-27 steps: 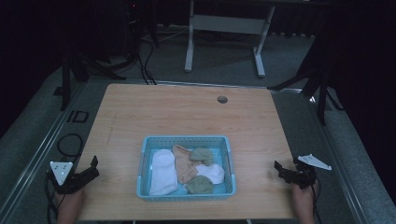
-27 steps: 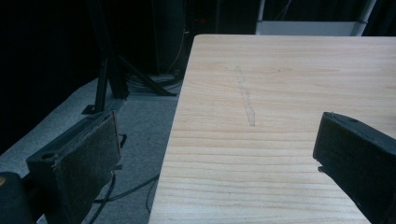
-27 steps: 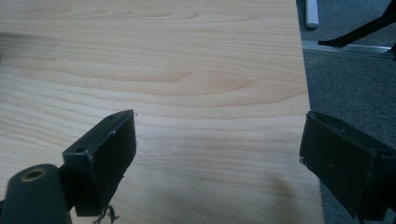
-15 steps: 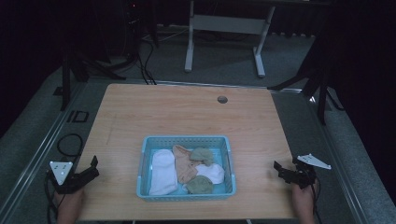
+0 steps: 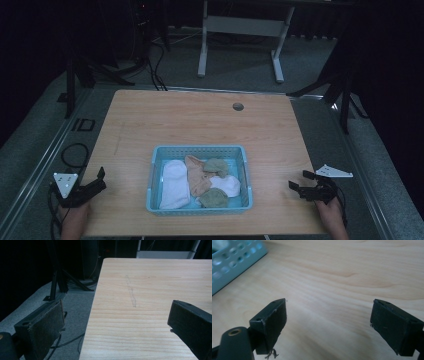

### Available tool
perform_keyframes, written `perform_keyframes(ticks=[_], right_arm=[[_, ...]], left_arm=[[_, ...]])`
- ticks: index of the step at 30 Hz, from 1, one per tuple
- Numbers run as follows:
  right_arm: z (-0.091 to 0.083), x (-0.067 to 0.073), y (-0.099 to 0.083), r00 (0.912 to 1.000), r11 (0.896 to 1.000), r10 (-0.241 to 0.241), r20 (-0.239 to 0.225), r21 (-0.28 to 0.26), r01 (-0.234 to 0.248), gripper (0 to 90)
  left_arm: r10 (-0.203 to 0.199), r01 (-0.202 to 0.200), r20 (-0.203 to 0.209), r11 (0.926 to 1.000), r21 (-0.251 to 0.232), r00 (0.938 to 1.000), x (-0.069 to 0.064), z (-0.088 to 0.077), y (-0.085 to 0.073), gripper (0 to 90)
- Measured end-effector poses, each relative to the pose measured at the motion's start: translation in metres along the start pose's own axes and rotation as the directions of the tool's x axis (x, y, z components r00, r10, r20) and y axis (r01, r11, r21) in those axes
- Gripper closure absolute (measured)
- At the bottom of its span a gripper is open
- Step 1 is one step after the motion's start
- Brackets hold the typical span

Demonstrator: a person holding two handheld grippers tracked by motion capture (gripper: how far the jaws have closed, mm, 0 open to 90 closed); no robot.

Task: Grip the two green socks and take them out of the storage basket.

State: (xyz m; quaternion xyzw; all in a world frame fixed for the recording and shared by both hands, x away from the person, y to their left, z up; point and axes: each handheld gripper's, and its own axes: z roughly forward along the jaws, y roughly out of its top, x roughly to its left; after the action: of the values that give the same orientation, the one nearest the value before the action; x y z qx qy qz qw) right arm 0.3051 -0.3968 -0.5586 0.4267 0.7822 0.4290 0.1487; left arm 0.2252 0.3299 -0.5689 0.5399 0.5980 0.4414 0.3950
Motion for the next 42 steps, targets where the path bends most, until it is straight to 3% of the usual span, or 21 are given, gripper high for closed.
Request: perform_keyframes(ticks=[5, 8, 10, 12, 15, 16, 19, 20, 28, 29, 30, 31, 32, 33, 34, 35, 38, 39, 40, 41, 42], right_arm=[[0.004, 0.002, 0.003, 0.9950, 0.995, -0.051, -0.086, 0.078, 0.057, 13.2], [0.004, 0.003, 0.004, 0.9936, 0.994, -0.061, -0.095, 0.089, 0.070, 13.2], [0.004, 0.007, 0.008, 0.9859, 0.989, -0.083, -0.145, 0.105, 0.099, 13.3], [0.004, 0.009, 0.009, 0.9849, 0.988, -0.092, -0.147, 0.113, 0.109, 13.2], [0.005, 0.014, 0.012, 0.9771, 0.977, -0.131, -0.168, 0.146, 0.156, 12.7], [0.006, 0.017, 0.015, 0.9700, 0.968, -0.143, -0.197, 0.177, 0.178, 12.5], [0.006, 0.019, 0.015, 0.9684, 0.964, -0.150, -0.199, 0.188, 0.188, 12.5], [0.007, 0.024, 0.019, 0.9615, 0.943, -0.183, -0.205, 0.241, 0.231, 12.4], [0.007, 0.030, 0.024, 0.9526, 0.918, -0.223, -0.207, 0.285, 0.277, 12.2], [0.008, 0.034, 0.025, 0.9488, 0.905, -0.233, -0.213, 0.311, 0.292, 11.9], [0.008, 0.034, 0.025, 0.9488, 0.905, -0.233, -0.213, 0.311, 0.292, 11.9], [0.009, 0.037, 0.027, 0.9427, 0.891, -0.250, -0.220, 0.328, 0.314, 11.9], [0.009, 0.037, 0.027, 0.9427, 0.891, -0.250, -0.220, 0.328, 0.314, 11.9], [0.010, 0.039, 0.029, 0.9358, 0.881, -0.260, -0.238, 0.338, 0.331, 12.1], [0.010, 0.039, 0.029, 0.9358, 0.881, -0.260, -0.238, 0.338, 0.331, 12.1], [0.010, 0.039, 0.032, 0.9310, 0.872, -0.263, -0.253, 0.350, 0.342, 12.3], [0.010, 0.039, 0.035, 0.9278, 0.865, -0.269, -0.259, 0.358, 0.351, 12.3], [0.009, 0.040, 0.038, 0.9230, 0.852, -0.279, -0.265, 0.375, 0.365, 12.7], [0.009, 0.040, 0.038, 0.9230, 0.852, -0.279, -0.265, 0.375, 0.365, 12.7], [0.009, 0.042, 0.041, 0.9167, 0.836, -0.289, -0.276, 0.395, 0.382, 12.8], [0.009, 0.042, 0.041, 0.9167, 0.836, -0.289, -0.276, 0.395, 0.382, 12.8]], left_arm=[[0.000, 0.000, -0.001, 1.0000, 0.001, 1.0000, 0.000, 0.000, 0.000, 0.4], [0.001, -0.001, 0.000, 1.0000, 0.001, 1.0000, 0.000, 0.000, 0.000, 0.4], [0.004, -0.004, 0.001, 1.0000, 0.001, 1.0000, 0.000, 0.000, 0.000, 0.4], [0.004, -0.004, 0.002, 1.0000, 0.001, 1.0000, 0.000, 0.000, 0.000, 0.4], [0.001, -0.001, 0.003, 1.0000, 0.002, 1.0000, 0.000, 0.000, 0.000, 0.4], [0.001, -0.001, 0.004, 1.0000, 0.003, 1.0000, 0.000, 0.000, 0.000, 0.4], [0.001, -0.001, 0.003, 1.0000, 0.002, 1.0000, 0.000, 0.000, 0.000, 0.4], [0.002, -0.002, 0.003, 1.0000, 0.002, 1.0000, 0.000, 0.000, 0.000, 0.4], [0.001, -0.001, 0.001, 1.0000, 0.005, 1.0000, 0.000, 0.001, 0.000, 0.3], [0.000, 0.000, 0.003, 1.0000, 0.006, 1.0000, 0.000, 0.001, 0.000, 0.4], [0.000, 0.000, 0.003, 1.0000, 0.006, 1.0000, 0.000, 0.001, 0.000, 0.4], [-0.001, 0.001, 0.004, 1.0000, 0.007, 1.0000, 0.000, 0.001, 0.000, 0.4], [-0.001, 0.001, 0.004, 1.0000, 0.007, 1.0000, 0.000, 0.001, 0.000, 0.4], [0.000, 0.000, 0.004, 1.0000, 0.007, 1.0000, 0.000, 0.001, 0.000, 0.4], [0.000, 0.000, 0.004, 1.0000, 0.007, 1.0000, 0.000, 0.001, 0.000, 0.4], [0.000, 0.000, 0.003, 1.0000, 0.006, 1.0000, 0.000, 0.001, 0.000, 0.4], [-0.001, 0.001, 0.003, 1.0000, 0.006, 1.0000, 0.000, 0.001, 0.000, 0.3], [-0.001, 0.001, 0.002, 1.0000, 0.006, 1.0000, 0.000, 0.001, 0.000, 0.4], [-0.001, 0.001, 0.003, 1.0000, 0.007, 1.0000, 0.000, 0.001, 0.000, 0.4], [0.000, 0.000, 0.003, 1.0000, 0.007, 1.0000, 0.000, 0.001, 0.000, 0.4], [0.000, 0.000, 0.003, 1.0000, 0.007, 1.0000, 0.000, 0.001, 0.000, 0.4]])
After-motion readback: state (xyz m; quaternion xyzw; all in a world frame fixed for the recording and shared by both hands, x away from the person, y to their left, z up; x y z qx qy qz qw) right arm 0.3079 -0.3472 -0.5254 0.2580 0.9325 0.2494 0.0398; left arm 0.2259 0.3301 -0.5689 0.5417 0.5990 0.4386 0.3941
